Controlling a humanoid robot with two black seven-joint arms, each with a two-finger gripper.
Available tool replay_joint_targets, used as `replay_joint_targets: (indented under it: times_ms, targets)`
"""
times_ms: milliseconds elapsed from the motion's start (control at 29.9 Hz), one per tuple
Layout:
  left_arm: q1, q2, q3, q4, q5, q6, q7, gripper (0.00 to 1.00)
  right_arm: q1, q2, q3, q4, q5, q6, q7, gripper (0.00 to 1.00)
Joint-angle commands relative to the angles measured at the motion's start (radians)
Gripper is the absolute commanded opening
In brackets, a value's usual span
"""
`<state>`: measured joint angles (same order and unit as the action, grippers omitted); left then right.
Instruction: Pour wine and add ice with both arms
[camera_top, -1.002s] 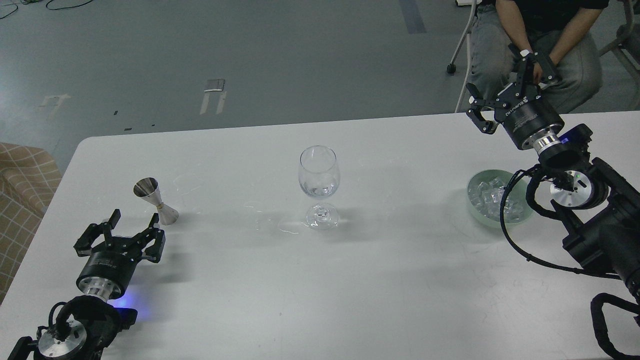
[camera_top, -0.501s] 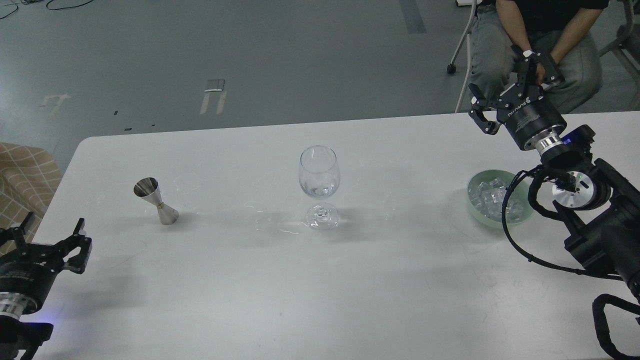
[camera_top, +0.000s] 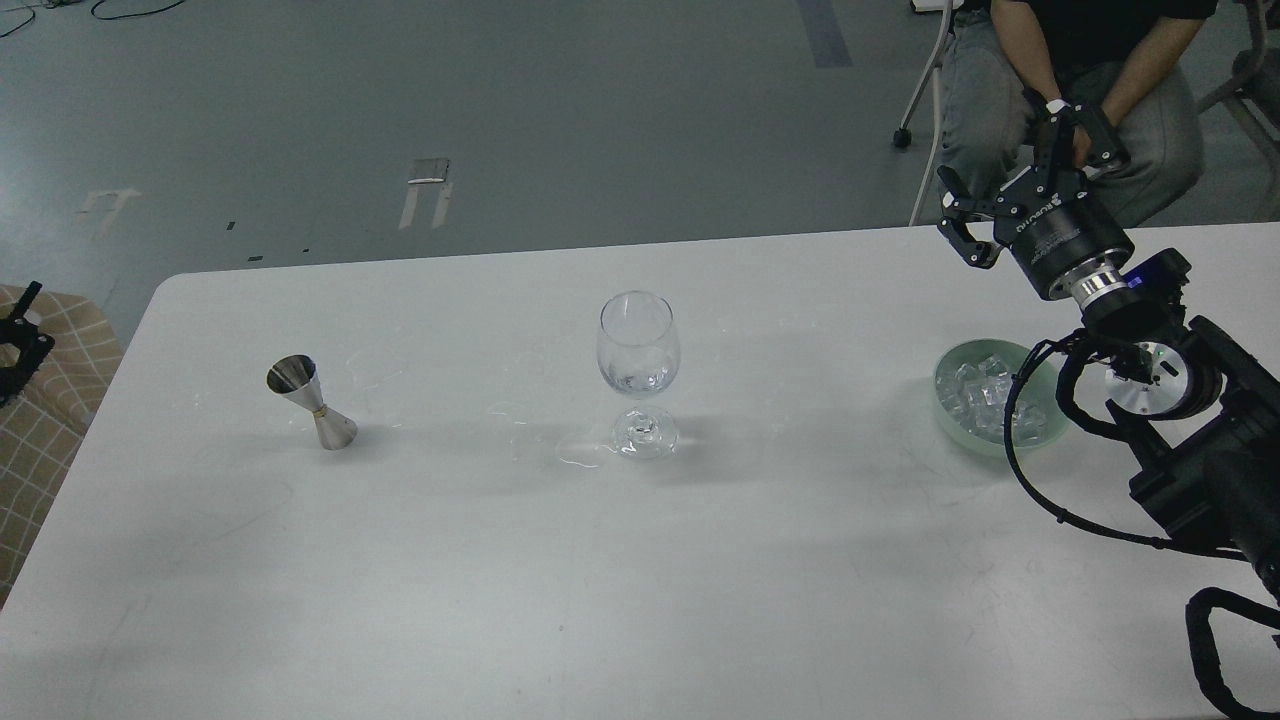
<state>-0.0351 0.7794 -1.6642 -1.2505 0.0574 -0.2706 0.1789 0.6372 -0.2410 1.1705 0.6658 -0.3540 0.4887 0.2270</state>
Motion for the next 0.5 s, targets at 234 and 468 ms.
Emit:
replay_joint_targets:
  times_ms: [234, 468]
  targets:
    - [-0.448, -0.067, 0.391, 0.190, 0.269, 0.001, -0.001, 0.95, 0.010, -0.014, 0.000, 0.000, 0.000, 0.000, 0.000, 1.00]
    - [-0.701, -0.261, 0.578, 0.466, 0.315, 0.001, -0.035, 0.96, 0.016, -0.023, 0.001, 0.000, 0.000, 0.000, 0.000, 1.00]
